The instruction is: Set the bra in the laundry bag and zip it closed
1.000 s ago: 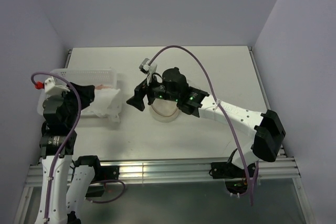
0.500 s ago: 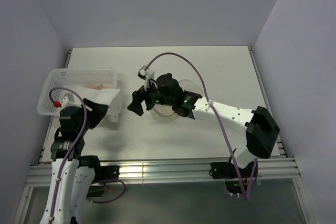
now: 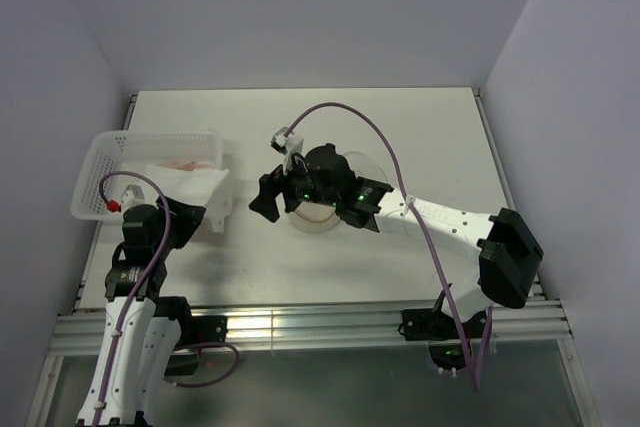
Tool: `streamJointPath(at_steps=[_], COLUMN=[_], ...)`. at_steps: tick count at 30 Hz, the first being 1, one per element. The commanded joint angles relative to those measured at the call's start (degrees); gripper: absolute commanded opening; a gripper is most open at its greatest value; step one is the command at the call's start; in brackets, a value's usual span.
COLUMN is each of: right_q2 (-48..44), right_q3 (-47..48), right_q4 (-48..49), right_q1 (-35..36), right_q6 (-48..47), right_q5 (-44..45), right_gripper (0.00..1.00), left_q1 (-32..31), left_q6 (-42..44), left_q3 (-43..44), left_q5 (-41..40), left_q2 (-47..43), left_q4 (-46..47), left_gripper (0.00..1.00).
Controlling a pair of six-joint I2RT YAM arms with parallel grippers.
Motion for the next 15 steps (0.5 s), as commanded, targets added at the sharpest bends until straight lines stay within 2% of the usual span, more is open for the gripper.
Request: streamJointPath(at_steps=[1,8,11,12,14,15], right_q2=[-1.69,-1.86,-2.22,-2.04,-2.13,-2.56], right_q3=[0.11,0.46,0.02,0.28,0.29,0.11], right_q4=[0.64,-0.08,0.89,0.54,-0.08,0.10], right_q1=[0.41,0.41,0.41,0.41,0.41,0.41], right_q6=[0.09,-0.18,0.35,0.35,0.44,0.70], right_q5=[1.05,2.54,2.89,2.98,3.07,3.24], right_gripper=[0.89,0.89,0.89,0.89,0.89,0.89], left_q1=[-0.10,-0.18,-0.18,-0.10,-0.18,-0.10], left_q6=[0.32,0.41,0.50,0.50,0.41,0.49], left_q3=[-0.18,0.00,0.17,0.43,0.43,0.61], left_q5=[-1.56,-1.47,-1.73,-1.82,-2.08,-2.09], left_q2=[1.25,3.63,4.33,4.68,4.59,4.77], left_q4=[3.50,3.33,3.07,2.89,2.89,2.80], left_gripper=[0.55,0.52,0.41,0.33,0.30,0.26])
